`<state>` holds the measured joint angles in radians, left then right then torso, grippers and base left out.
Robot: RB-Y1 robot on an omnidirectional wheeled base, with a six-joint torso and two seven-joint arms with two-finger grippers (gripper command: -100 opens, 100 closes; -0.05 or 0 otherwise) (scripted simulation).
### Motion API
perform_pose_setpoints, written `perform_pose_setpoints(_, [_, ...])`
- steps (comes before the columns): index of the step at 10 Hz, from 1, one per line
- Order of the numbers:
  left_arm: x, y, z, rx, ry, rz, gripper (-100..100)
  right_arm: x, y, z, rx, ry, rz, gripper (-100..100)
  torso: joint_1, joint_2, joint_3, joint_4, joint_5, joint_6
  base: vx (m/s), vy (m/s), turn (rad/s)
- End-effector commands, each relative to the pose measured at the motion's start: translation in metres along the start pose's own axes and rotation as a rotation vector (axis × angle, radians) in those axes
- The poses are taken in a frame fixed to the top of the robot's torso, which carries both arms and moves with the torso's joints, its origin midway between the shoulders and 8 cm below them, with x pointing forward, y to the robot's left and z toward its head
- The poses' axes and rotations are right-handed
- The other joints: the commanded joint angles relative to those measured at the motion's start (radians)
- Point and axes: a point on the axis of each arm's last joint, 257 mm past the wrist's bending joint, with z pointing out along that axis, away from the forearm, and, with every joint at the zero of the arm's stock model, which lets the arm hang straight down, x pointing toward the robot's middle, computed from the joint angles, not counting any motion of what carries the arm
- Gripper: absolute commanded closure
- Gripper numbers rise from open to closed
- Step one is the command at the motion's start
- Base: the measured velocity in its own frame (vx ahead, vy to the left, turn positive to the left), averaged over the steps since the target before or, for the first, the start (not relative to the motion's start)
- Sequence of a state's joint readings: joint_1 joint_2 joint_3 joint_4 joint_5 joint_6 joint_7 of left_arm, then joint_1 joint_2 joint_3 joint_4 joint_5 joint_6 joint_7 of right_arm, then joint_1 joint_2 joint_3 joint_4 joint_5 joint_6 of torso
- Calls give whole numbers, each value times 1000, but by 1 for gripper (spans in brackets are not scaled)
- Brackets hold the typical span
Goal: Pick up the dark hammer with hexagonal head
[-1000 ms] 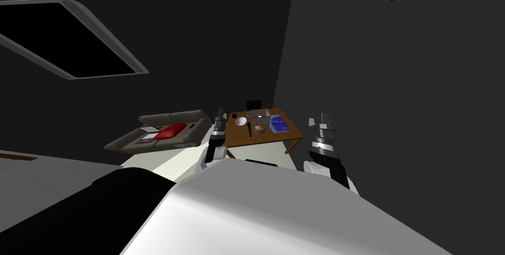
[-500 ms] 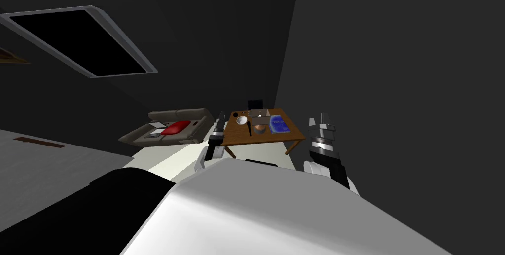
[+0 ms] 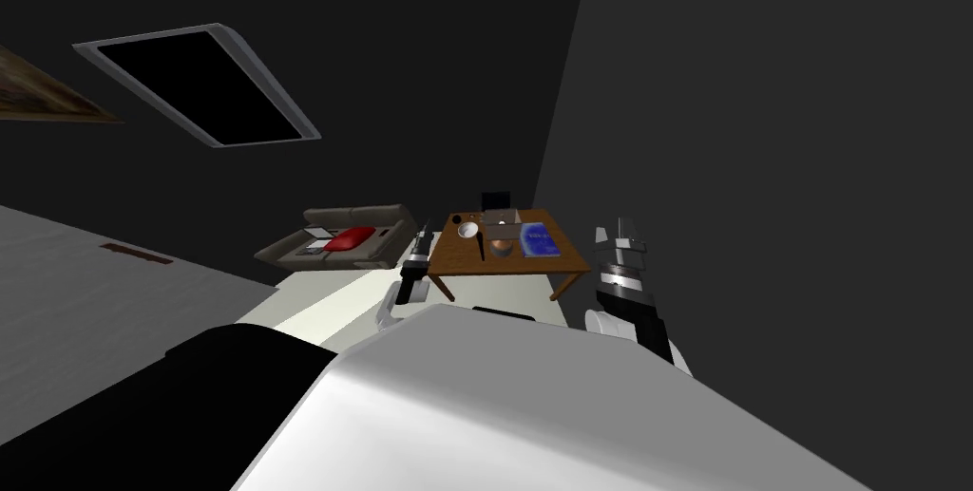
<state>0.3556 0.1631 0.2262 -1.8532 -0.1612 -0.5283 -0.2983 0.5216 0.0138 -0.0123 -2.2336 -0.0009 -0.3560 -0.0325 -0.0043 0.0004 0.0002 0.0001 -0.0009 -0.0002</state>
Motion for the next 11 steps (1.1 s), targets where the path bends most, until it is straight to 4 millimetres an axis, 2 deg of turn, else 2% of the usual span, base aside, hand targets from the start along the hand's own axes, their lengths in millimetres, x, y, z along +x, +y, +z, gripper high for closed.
perform_pose_setpoints(1, [2,10,-3,-17,8,49,-100,0,0,0,0,0,0,0,0,0,0,0,0,0,-19,-64,58])
perform_pose_setpoints(2, [2,22,-3,-28,12,111,-100,0,0,0,0,0,0,0,0,0,0,0,0,0,-12,-70,91])
perform_pose_setpoints(6, [5,50,-7,-60,26,241,-100,0,0,0,0,0,0,0,1,-1,0,0,0,0,-5,-52,78])
perform_pose_setpoints(11, [14,86,-18,-113,60,356,-100,0,0,0,0,0,0,0,0,-1,-1,0,0,0,-4,-54,70])
